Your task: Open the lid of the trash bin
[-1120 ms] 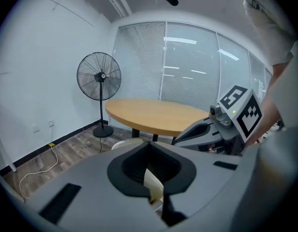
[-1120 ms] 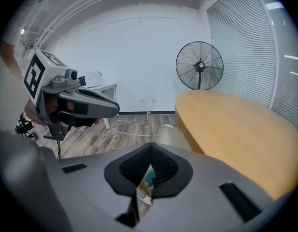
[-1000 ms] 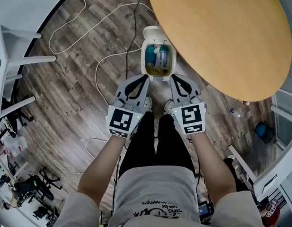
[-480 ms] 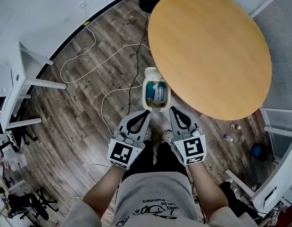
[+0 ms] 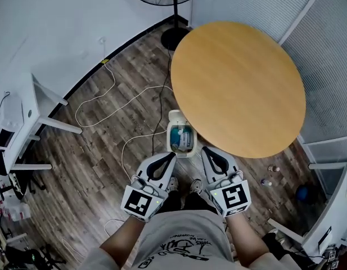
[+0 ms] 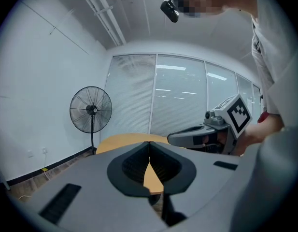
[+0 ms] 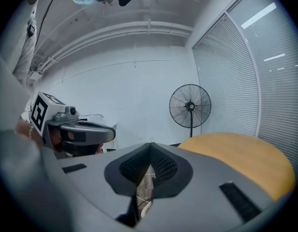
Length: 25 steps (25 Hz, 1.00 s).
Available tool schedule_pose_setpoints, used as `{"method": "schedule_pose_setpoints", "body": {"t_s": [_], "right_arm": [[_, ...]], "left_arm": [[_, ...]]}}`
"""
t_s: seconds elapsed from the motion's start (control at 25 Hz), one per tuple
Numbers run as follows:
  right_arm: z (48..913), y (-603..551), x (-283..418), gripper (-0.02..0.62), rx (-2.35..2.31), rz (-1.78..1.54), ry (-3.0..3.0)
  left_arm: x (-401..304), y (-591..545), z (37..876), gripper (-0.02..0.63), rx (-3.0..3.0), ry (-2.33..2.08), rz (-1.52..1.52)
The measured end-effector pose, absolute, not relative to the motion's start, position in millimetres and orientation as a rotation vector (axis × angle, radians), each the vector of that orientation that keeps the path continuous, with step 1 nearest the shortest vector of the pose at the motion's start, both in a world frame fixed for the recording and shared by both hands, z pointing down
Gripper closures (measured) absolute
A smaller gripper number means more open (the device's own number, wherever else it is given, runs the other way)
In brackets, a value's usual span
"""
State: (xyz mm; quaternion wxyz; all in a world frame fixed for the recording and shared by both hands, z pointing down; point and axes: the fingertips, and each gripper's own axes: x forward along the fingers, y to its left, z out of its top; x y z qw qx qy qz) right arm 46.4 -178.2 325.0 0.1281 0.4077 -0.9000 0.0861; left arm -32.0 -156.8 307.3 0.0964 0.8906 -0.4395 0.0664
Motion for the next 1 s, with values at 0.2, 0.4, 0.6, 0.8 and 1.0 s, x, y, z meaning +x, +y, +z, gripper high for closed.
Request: {"method": "schedule_pose_setpoints", "body": {"t_s": [0.2,0.4,0.6,0.8,1.0], "right_arm": [[279,-166,48,0.588,1.207,0.211,-2.657],[249,-152,56,0.588,1.212,0.165,-2.693],[220,-136,60,0.588,1.197,0.137,-2.719],[189,-126,63,0.588,1.199,0.112,-2.741],[161,-114,60,0.588,1.168,0.062,-2.786]], "left_arm": [[-29,-147,265,0.586,2.687,-1.280,0.149],[-18,-134,235,0.586,2.725,-1.271,0.119],[-13,-119,211,0.585,2.746,-1.259,0.125],[-14,-112,184,0.586,2.766,-1.288,0.078],[-16,-102,158,0.584,2.788,-1.312,0.033]]}}
